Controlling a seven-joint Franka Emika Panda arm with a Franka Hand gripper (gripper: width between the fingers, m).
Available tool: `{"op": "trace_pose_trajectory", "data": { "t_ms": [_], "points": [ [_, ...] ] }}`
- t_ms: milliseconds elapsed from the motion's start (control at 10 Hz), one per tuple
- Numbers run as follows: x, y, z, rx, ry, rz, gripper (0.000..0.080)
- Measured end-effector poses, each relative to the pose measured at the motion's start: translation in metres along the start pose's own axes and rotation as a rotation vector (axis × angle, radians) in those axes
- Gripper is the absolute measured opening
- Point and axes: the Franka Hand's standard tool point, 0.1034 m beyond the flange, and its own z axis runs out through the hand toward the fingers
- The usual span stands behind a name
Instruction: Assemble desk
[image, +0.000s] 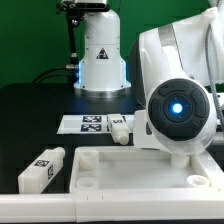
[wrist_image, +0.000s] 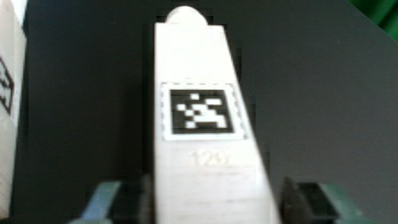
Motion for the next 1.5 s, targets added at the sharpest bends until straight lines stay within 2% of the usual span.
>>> {"op": "trace_pose_trajectory", "data": {
  "t_ms": [100,200,400,500,600,700,900,1000,1100,1200,1300,1400,1500],
  "points": [
    [0.000,0.000,-0.001,0.000,0.000,0.000,0.0283],
    [-0.005,-0.001,-0.008,0.003,0.009,-0.007,0.0283],
    [-0.032,0.003,-0.034,0.015,-0.012,-0.014,0.0283],
    [-0.040,-0.001,-0.061,0.028,0.057,-0.029,0.0283],
    [-0.056,-0.005,-0.083,0.038,0.154,-0.043,0.0283],
    [-0.059,-0.007,-0.085,0.042,0.215,-0.038,0.0283],
    [-0.050,-0.009,-0.087,0.050,0.344,-0.035,0.0284],
    [-0.053,-0.009,-0.096,0.054,0.412,-0.063,0.0284],
    [-0.063,-0.004,-0.123,0.060,0.456,-0.105,0.0284],
    [-0.077,-0.003,-0.157,0.065,0.519,-0.146,0.0284],
    [-0.087,-0.008,-0.178,0.052,0.587,-0.172,0.0284],
    [-0.092,-0.018,-0.181,0.048,0.639,-0.190,0.0284],
    [-0.085,-0.017,-0.181,0.053,0.721,-0.185,0.0284]
  ]
}}
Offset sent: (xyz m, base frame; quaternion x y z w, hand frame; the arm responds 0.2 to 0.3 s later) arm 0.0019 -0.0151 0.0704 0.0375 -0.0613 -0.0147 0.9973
